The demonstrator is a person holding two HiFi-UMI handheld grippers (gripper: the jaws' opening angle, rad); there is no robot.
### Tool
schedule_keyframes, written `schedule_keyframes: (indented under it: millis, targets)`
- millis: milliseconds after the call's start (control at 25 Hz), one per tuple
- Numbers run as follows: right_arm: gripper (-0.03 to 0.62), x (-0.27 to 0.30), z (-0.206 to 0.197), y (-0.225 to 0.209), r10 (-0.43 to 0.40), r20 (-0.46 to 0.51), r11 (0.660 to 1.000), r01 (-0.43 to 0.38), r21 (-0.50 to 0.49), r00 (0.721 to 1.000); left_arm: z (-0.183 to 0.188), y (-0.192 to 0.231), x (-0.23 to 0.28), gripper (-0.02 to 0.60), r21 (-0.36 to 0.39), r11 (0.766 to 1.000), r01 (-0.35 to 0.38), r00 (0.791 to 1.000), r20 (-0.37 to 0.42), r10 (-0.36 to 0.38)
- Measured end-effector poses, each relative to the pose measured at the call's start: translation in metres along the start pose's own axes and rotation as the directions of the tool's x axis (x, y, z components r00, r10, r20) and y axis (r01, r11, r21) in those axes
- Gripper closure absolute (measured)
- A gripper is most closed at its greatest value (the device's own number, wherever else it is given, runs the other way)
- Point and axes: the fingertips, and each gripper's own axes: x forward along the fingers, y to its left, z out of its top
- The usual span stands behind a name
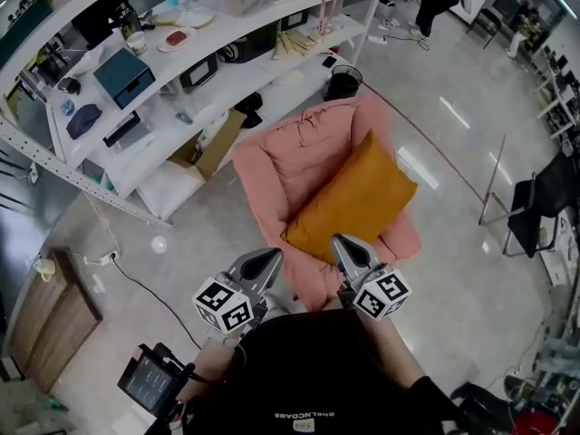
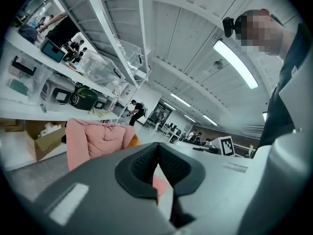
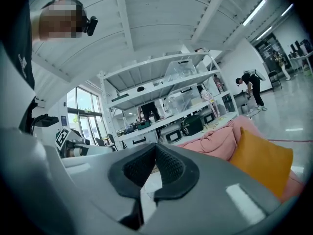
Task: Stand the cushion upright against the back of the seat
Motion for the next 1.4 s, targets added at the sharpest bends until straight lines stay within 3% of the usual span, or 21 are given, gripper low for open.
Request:
schedule_keyframes:
  millis: [640,680,1040,1400]
  targets:
    - [0.532,-0.017,0.002,-0.16,-0.095,-0.06,0.995,0.095,-0.004,0.994,-0.004,0.0,0.067,0.562,0.009,0.985,-0.17,0.985,-0.015,0.171]
    - [0.522,-0.018,0.001,-0.172,-0.101,-0.068,0.995,0.101,-0.003,0.993,-0.007,-0.002,0.071,0.536,0.011,0.982,-0.186,0.982,-0.017,0.187]
    - [0.443,0.01,-0.008,-0.273,-0.156,-0.158,0.988,0.155,-0.019,0.975,0.0,-0.001,0.096,0.505,0.02,0.952,-0.306,0.952,-0.008,0.306]
    - [0.344,0.05,-0.031,-0.359,-0.192,-0.285,0.981,0.179,-0.072,0.939,-0.008,-0.009,0.11,0.494,-0.011,0.903,-0.429,0.903,0.011,0.429]
